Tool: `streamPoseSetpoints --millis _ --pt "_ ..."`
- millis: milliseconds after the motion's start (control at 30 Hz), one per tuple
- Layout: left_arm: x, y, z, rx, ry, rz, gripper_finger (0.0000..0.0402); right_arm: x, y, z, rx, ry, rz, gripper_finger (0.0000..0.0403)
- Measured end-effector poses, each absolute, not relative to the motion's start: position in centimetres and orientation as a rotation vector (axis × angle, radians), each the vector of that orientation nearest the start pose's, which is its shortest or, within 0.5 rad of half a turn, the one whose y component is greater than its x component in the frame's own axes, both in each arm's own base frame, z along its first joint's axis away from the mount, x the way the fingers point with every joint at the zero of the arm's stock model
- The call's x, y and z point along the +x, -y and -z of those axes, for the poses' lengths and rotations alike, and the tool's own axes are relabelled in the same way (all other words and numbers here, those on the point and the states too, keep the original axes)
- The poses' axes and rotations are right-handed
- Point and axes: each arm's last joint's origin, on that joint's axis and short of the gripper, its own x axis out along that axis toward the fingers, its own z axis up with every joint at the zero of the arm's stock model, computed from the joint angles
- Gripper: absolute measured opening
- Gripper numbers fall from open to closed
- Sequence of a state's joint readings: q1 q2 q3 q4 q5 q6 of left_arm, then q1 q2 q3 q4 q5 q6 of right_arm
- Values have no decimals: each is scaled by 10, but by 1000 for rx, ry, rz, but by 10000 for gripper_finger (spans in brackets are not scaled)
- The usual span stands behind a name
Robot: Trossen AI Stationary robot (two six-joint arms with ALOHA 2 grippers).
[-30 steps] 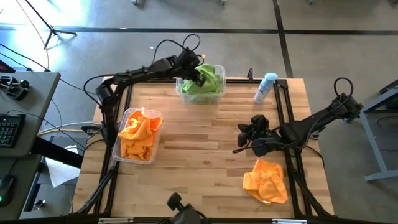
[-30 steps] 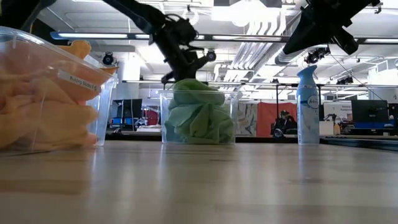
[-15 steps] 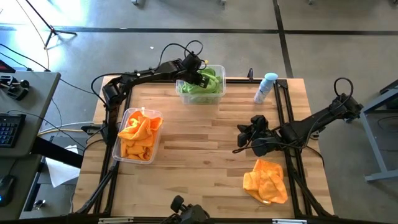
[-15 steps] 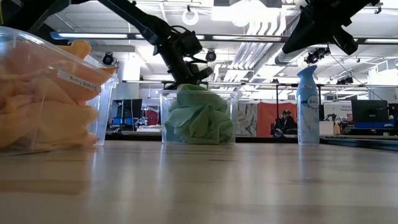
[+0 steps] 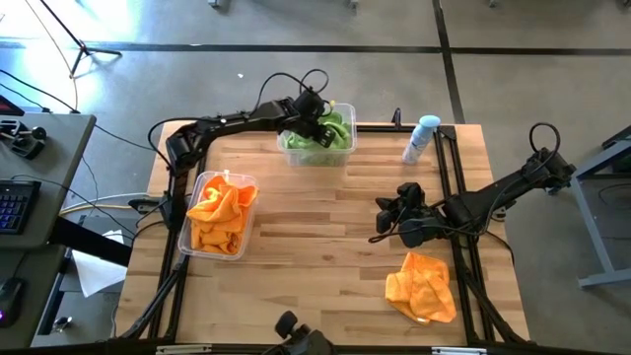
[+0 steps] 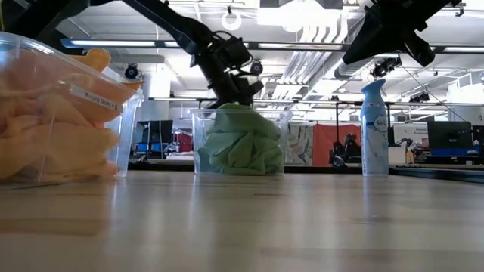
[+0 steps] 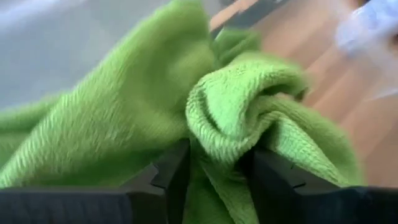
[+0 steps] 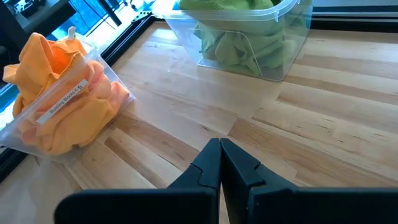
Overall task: Sort microfiber towel by color & place in baskets
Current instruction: Put the green microfiber towel into the top transparent bin, then put the orange microfiber towel into the bottom transparent bin
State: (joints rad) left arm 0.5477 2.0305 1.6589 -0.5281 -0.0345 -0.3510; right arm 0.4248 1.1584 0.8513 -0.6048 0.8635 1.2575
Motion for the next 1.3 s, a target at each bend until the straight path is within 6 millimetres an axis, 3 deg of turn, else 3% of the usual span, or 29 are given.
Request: streamPoseSetpoints --millis 267,733,867,1033,1167,1300 --pt "385 -236 -270 -473 -775 -662 157 208 -70 -260 629 -357 765 0" --pt "367 -224 -323 -334 -956 -530 155 208 -70 -260 624 -366 762 0" --pt "369 -200 -342 -234 -935 -443 117 208 -70 -260 624 -367 762 0" --pt "367 -173 -362 -159 -899 -351 18 208 -70 -260 623 -368 763 0" --pt "363 -148 -370 -107 -893 -240 10 208 -70 -259 629 -378 755 0" --pt "352 -118 -358 -97 -872 -185 2 207 -72 -257 657 -475 703 0"
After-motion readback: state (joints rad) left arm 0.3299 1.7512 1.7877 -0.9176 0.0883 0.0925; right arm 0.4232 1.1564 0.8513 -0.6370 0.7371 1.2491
